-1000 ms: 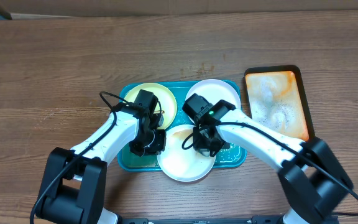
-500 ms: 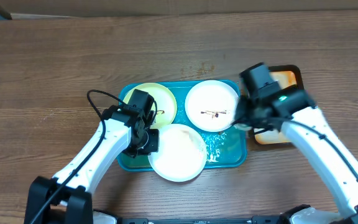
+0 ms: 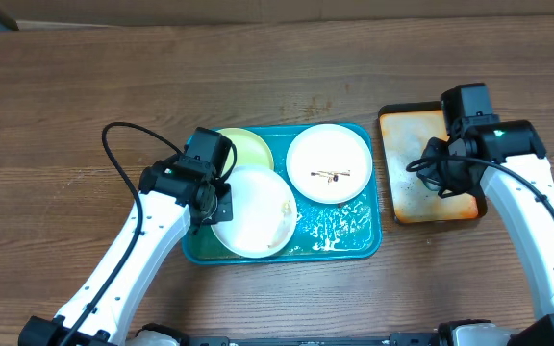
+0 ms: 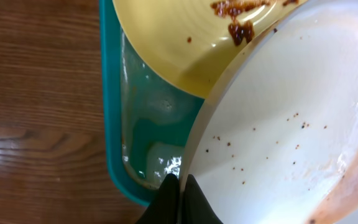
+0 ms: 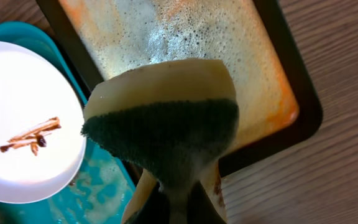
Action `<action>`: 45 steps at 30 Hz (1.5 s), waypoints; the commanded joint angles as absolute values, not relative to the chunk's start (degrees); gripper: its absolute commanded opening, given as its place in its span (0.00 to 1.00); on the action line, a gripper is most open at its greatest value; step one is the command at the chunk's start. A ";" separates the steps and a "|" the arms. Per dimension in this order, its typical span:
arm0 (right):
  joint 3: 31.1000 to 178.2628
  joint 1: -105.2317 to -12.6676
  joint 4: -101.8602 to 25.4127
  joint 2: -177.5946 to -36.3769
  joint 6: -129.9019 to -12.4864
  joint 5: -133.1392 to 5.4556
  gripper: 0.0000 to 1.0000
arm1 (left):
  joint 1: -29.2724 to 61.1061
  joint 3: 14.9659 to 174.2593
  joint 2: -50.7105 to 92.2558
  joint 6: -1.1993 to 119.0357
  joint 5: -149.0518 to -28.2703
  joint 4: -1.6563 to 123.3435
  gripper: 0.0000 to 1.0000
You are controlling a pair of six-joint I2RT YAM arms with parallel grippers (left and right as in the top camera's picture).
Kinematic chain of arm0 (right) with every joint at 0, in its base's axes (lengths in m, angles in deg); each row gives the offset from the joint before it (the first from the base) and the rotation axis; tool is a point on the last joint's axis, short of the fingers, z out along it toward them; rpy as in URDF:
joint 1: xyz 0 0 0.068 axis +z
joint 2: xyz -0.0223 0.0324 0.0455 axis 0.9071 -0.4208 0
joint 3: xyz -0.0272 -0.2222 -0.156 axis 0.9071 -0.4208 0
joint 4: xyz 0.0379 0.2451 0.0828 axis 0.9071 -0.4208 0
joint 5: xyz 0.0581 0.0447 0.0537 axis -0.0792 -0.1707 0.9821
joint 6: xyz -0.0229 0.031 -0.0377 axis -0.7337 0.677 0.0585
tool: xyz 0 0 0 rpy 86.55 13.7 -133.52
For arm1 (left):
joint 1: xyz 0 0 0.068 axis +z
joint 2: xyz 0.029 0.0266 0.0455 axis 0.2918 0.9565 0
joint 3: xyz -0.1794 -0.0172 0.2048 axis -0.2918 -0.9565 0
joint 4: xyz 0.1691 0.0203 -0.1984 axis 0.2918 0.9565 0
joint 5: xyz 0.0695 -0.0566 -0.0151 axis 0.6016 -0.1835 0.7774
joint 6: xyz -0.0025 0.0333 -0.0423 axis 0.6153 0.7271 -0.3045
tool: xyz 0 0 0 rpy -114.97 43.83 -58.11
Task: Clean dirty plates on tray and stack at the side
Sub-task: 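Return the sponge to the soapy tray with the right gripper, then carry the cleaned white plate left off the tray and set it down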
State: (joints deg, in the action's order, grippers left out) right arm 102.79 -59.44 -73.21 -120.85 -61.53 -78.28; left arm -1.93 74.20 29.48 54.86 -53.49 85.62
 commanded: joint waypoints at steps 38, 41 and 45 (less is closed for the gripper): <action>103.40 -61.45 -69.64 -126.84 -70.32 -77.82 0.04 | -41.67 80.91 37.88 60.15 12.82 82.47 0.04; 103.40 -61.45 -69.69 -126.84 -70.32 -77.82 0.04 | -41.67 80.91 37.81 59.30 11.64 82.58 0.04; 103.40 -61.47 -69.77 -126.84 -70.32 -77.82 0.04 | -40.29 80.93 36.65 57.49 5.72 83.56 0.04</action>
